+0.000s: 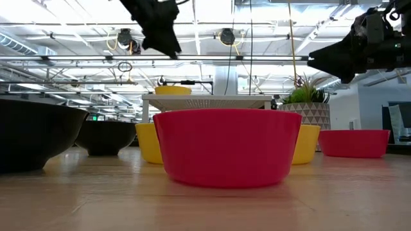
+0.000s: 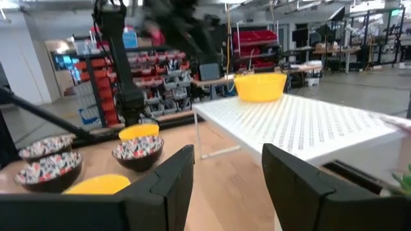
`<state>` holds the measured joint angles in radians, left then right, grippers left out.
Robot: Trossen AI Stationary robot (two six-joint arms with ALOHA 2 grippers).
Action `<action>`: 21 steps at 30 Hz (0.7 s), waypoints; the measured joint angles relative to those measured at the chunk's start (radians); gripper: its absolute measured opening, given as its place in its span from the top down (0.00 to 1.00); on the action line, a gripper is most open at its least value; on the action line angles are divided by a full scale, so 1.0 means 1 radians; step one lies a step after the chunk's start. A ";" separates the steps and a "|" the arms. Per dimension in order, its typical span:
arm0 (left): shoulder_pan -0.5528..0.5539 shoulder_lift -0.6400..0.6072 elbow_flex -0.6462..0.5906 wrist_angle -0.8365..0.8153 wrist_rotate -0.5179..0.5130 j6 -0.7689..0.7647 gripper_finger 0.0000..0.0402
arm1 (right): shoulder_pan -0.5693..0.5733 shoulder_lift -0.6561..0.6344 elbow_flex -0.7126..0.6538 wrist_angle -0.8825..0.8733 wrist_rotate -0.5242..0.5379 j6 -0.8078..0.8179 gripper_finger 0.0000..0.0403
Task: Pick & Place Mini bowls
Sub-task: Stack the yellow bowl on the yellow bowl on the shelf
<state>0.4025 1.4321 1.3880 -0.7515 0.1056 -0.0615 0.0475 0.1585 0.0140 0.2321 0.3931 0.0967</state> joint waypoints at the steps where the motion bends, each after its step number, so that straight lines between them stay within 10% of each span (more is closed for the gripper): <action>1: -0.015 -0.009 -0.003 -0.050 0.060 -0.029 0.58 | 0.000 0.000 0.000 -0.005 0.000 0.013 0.58; 13: -0.362 -0.016 -0.230 -0.517 0.093 -0.398 0.68 | 0.000 0.000 0.000 -0.005 -0.001 0.056 0.58; 21: -0.562 -0.030 -0.470 -0.515 0.050 -0.639 0.68 | 0.000 0.000 0.000 -0.005 -0.001 0.048 0.58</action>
<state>-0.1597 1.4021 0.9185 -1.2663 0.1558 -0.7006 0.0475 0.1581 0.0141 0.2268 0.3921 0.1448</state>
